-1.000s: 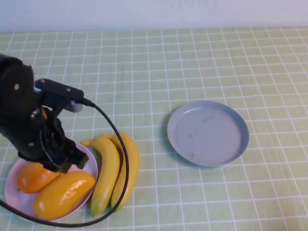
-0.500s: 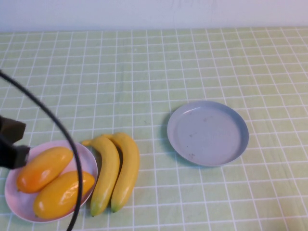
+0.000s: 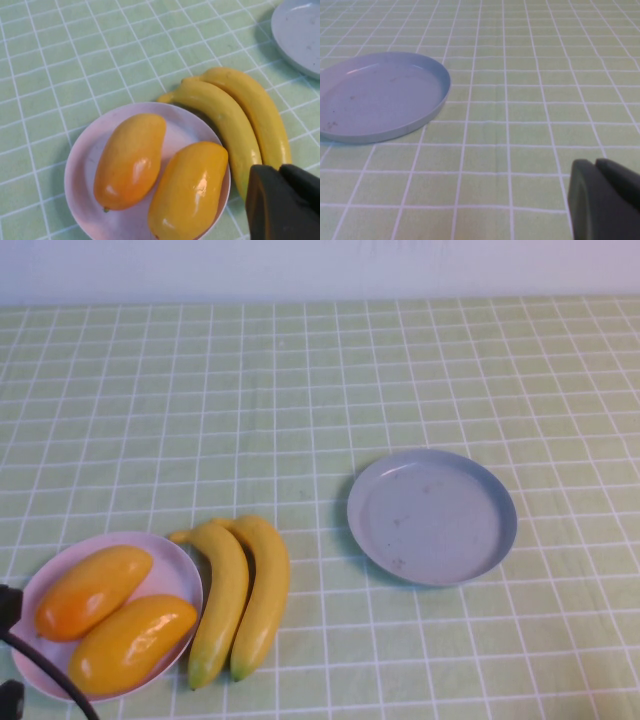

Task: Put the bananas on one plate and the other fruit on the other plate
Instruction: Put another type of fruit in the right plate

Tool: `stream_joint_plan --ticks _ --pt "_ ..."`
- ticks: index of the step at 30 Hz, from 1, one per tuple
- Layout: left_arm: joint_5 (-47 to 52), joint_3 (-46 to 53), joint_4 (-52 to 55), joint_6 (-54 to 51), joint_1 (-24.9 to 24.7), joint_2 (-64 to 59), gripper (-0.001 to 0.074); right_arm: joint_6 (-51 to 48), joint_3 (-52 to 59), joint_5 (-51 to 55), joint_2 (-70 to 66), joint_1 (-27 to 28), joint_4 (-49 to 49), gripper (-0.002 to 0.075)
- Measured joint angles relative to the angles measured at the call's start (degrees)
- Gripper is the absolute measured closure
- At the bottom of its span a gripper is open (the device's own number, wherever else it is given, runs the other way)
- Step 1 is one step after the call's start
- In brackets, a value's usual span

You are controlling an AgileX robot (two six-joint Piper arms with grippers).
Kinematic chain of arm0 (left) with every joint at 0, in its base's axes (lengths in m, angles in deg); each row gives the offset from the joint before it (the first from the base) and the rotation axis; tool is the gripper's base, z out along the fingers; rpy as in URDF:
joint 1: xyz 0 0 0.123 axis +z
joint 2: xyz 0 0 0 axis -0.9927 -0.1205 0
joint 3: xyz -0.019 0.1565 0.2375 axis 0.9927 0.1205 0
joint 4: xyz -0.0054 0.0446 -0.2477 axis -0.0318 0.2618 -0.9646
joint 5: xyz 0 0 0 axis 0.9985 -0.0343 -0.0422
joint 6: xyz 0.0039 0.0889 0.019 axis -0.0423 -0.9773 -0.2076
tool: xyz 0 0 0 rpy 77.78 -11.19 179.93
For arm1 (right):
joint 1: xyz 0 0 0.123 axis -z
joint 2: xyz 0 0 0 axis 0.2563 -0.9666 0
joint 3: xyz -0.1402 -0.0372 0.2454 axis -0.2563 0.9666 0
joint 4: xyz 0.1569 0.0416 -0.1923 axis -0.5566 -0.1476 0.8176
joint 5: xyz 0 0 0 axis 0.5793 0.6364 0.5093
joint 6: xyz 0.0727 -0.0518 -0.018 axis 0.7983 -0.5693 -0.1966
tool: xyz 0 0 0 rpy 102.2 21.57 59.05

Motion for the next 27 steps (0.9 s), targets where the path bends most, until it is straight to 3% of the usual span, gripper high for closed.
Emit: stream_joint_plan --ticks 8,14,21,27 --pt "-3.24 0.27 1.53 1.68 0.0 0.1 0.0733 0.0 0.0 0.0 0.0 0.0 0.0 0.0742" --pt "-22.53 8.34 6.78 1.68 0.84 3.23 0.0733 0.0 0.0 0.0 0.0 0.0 0.0 0.0742" --pt "-43.36 25.17 4.96 1.68 13.53 17.24 0.0733 0.0 0.0 0.0 0.0 0.0 0.0 0.0742" --pt "-47.06 35.53 -0.73 1.68 23.44 29.12 0.0733 0.0 0.0 0.0 0.0 0.0 0.0 0.0741"
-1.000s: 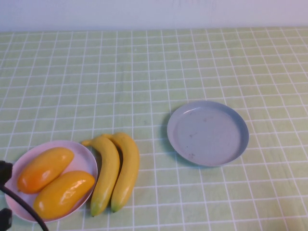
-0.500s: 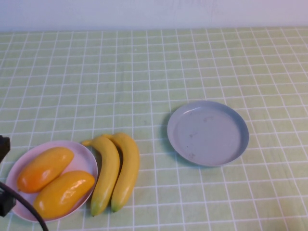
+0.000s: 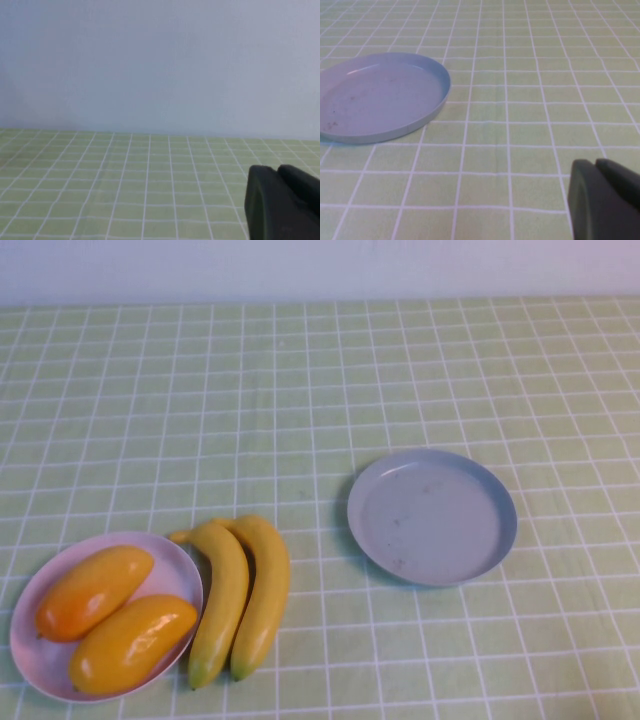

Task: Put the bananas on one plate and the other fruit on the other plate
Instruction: Put another type of fruit in the right plate

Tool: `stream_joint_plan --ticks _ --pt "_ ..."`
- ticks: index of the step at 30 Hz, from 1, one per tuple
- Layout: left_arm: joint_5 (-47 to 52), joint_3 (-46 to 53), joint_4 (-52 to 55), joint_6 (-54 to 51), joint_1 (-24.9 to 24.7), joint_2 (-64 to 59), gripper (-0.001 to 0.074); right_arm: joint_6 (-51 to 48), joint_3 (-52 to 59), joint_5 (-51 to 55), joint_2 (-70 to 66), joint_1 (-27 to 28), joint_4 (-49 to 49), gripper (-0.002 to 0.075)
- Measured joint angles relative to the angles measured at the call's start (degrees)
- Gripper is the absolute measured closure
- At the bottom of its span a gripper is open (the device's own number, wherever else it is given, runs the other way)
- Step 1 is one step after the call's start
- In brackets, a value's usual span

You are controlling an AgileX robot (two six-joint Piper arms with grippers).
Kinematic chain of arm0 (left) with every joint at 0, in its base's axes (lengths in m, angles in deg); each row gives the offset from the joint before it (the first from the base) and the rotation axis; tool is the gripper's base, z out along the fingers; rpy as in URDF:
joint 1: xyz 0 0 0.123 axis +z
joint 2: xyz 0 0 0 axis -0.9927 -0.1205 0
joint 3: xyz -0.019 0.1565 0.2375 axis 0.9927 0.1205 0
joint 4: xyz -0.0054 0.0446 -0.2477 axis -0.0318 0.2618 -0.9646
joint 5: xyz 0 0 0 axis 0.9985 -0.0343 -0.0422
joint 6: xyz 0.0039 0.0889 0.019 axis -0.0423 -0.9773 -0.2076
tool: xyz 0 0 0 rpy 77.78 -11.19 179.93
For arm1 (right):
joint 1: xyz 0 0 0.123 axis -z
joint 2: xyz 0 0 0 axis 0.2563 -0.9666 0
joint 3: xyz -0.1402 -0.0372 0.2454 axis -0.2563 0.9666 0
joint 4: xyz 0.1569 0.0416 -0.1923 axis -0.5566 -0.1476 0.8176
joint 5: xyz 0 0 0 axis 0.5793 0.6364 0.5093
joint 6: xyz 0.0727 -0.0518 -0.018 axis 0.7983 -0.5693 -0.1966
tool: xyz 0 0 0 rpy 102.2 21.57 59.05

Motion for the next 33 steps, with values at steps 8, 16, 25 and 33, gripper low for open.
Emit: stream_joint_plan --ticks 8,16,25,33 --pt "4.92 4.74 -1.53 0.0 0.95 2.62 0.0733 0.0 0.0 0.0 0.0 0.0 0.0 0.0741" --pt "20.98 4.79 -1.21 0.11 0.95 2.72 0.0733 0.0 0.0 0.0 0.0 0.0 0.0 0.0742" --pt "21.22 4.79 -0.11 0.0 0.95 2.75 0.0733 0.0 0.0 0.0 0.0 0.0 0.0 0.0742" --pt "21.22 4.79 -0.11 0.15 0.95 2.75 0.0733 0.0 0.0 0.0 0.0 0.0 0.0 0.0742"
